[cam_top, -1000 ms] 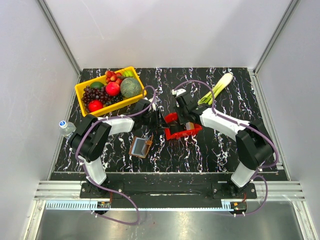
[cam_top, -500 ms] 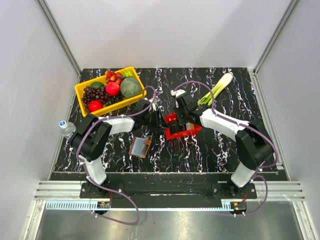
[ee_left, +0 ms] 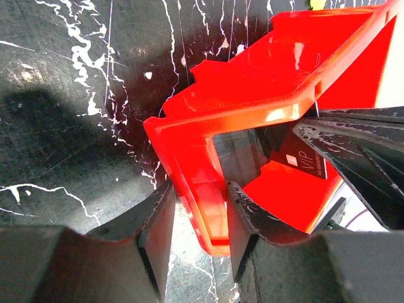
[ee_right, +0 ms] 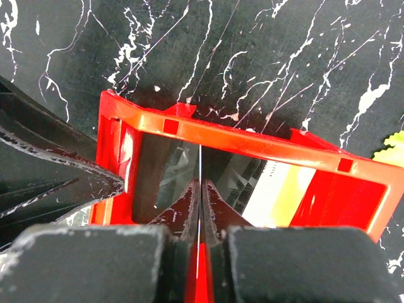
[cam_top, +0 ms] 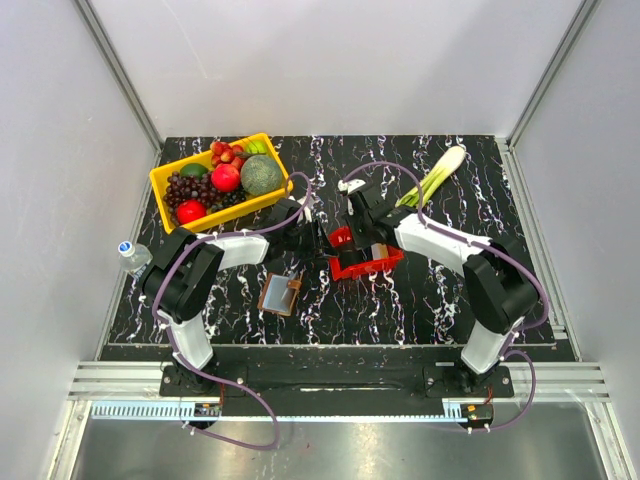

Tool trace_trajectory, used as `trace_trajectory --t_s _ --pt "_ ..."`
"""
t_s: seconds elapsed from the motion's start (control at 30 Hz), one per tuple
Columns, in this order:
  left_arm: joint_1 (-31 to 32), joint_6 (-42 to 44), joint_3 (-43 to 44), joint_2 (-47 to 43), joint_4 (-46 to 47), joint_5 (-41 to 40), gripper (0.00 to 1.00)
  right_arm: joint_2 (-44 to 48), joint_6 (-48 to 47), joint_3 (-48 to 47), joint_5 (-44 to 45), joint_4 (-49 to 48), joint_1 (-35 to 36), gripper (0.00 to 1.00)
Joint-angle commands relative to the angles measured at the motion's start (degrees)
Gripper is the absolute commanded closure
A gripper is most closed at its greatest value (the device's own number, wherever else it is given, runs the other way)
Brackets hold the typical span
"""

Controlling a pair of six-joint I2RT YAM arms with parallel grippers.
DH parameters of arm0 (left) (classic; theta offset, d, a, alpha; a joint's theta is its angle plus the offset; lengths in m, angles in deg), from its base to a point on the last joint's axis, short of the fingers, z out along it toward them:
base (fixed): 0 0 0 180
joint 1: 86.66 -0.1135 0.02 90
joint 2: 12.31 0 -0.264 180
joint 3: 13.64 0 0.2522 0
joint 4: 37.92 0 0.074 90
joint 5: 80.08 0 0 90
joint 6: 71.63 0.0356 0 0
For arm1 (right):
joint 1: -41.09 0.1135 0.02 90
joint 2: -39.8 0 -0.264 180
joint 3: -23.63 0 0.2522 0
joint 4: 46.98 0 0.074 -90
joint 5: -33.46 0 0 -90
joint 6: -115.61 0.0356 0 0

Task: Put the credit cards into the card holder
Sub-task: Pick up the credit card from the storage box.

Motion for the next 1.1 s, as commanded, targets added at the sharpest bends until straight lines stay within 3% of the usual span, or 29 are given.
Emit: trace_trajectory --t_s 0.0,0.23,0.33,0.8,0.93,0.97,1.07 --pt "0.1 1.4 1.7 -0.3 1.2 1.5 0.8 -2.2 -0.9 -2.1 2.5 2.4 0.2 0.92" --pt "0.0 1.3 1.8 -0.2 1.2 1.5 0.81 -2.7 -1.1 -2.6 2.6 3.3 0.2 0.92" --pt "-0.1 1.3 1.7 -0.1 1.2 1.5 0.81 -2.3 -1.2 -2.9 3.1 3.7 0.2 1.0" --pt "-0.2 -3.3 -2.8 -3.3 4.3 -2.5 0.87 7.6 -1.5 -3.5 4.2 3.5 0.2 1.0" --pt "0.0 -6.9 -5.8 -4.4 7.5 -2.9 0.79 7.9 1.5 -3.2 1.4 3.5 -1.2 1.0" --pt "0.2 -7.9 -6.7 -4.7 8.9 -2.9 0.71 7.9 2.4 -3.0 0.2 3.1 -1.8 1.0" --pt "1.3 -9.7 -8.1 -5.4 10.8 -2.9 0.69 8.7 4.1 -2.3 -1.7 2.5 -3.2 1.0"
